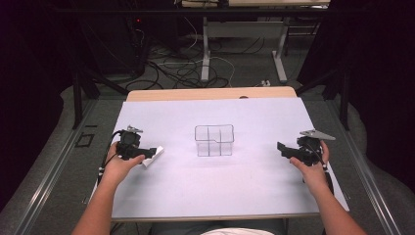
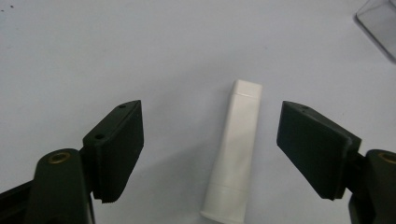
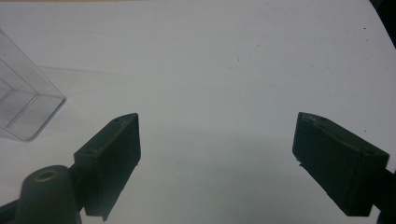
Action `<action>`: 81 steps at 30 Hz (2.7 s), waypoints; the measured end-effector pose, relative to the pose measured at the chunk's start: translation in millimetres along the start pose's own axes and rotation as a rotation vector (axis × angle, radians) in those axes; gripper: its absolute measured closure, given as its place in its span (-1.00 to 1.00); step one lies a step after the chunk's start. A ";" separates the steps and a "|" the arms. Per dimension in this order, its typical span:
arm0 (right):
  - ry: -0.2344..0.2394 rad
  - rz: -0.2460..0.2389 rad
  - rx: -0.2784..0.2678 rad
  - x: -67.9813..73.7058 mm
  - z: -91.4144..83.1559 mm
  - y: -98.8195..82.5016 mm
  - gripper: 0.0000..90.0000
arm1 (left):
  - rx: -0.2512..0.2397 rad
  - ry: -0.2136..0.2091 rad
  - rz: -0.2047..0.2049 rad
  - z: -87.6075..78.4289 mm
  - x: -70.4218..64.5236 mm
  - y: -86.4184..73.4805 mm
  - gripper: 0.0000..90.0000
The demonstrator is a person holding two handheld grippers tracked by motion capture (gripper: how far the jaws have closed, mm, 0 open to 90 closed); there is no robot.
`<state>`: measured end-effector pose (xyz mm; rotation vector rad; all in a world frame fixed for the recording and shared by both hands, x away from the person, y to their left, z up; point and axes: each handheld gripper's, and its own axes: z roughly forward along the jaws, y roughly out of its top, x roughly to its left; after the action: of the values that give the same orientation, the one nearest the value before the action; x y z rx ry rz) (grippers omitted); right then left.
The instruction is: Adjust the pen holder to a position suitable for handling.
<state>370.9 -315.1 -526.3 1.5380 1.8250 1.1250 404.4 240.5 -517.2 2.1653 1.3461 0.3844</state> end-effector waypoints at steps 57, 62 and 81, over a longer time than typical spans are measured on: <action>0.006 -0.011 0.010 0.8 1.5 -0.9 -0.67 | 0.195 -0.051 0.131 15.8 -2.8 -9.8 0.45; 0.006 -0.015 0.010 0.8 1.6 -1.0 -0.67 | 0.206 -0.047 0.131 15.5 -3.5 -9.4 0.47; 0.008 -0.017 0.014 1.6 2.1 -1.3 -0.67 | 0.204 -0.049 0.138 15.3 -4.2 -7.7 0.48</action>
<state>371.4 -313.0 -528.3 1.5255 1.8516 1.1149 404.7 234.7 -533.9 2.4281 1.2602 0.2536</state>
